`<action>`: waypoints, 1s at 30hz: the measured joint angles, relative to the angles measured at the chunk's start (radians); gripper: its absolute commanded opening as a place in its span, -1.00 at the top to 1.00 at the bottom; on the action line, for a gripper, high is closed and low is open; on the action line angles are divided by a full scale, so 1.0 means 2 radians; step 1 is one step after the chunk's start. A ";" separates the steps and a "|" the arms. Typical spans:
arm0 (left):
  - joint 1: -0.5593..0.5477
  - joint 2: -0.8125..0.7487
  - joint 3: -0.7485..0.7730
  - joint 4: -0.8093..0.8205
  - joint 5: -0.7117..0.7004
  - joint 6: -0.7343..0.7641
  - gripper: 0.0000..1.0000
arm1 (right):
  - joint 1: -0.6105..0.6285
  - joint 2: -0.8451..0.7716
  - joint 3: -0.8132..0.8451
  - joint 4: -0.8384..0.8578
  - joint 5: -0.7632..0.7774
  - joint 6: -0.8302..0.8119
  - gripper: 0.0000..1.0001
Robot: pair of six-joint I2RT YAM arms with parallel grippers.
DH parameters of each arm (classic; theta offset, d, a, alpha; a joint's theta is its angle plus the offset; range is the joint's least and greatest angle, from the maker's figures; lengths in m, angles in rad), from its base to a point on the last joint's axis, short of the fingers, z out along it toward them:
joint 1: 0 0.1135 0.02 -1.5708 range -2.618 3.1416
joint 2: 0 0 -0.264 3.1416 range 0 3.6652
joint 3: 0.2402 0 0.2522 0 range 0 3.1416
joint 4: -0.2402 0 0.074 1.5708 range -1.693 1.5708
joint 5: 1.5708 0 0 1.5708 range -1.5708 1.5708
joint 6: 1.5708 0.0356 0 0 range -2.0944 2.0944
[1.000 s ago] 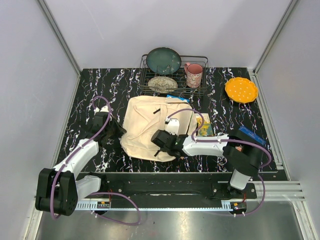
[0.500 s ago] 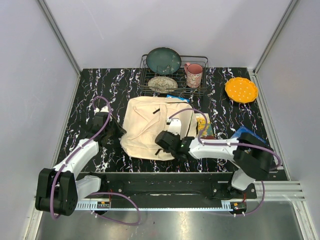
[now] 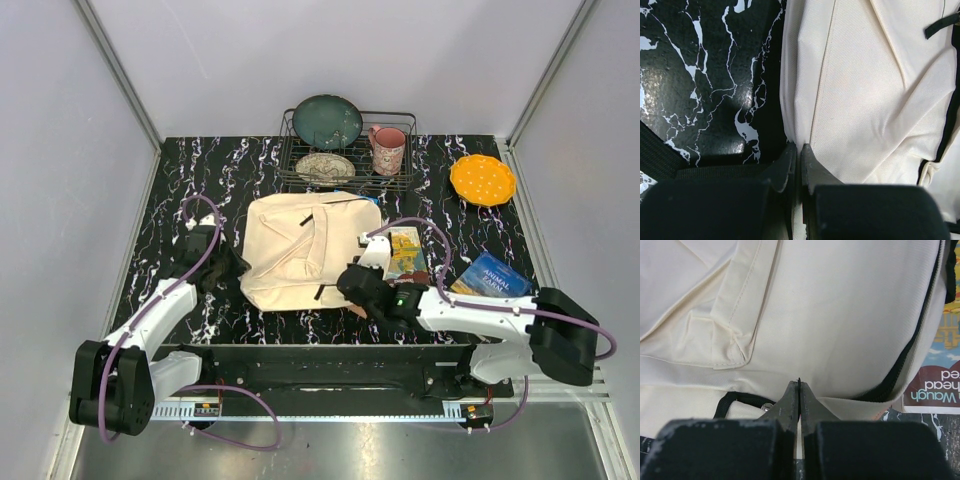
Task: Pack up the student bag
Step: Unzip the student bag at the center of the board.
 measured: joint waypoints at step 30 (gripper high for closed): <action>-0.184 -0.132 0.010 0.017 0.054 0.006 -0.98 | -0.024 -0.069 -0.071 0.104 0.006 -0.051 1.00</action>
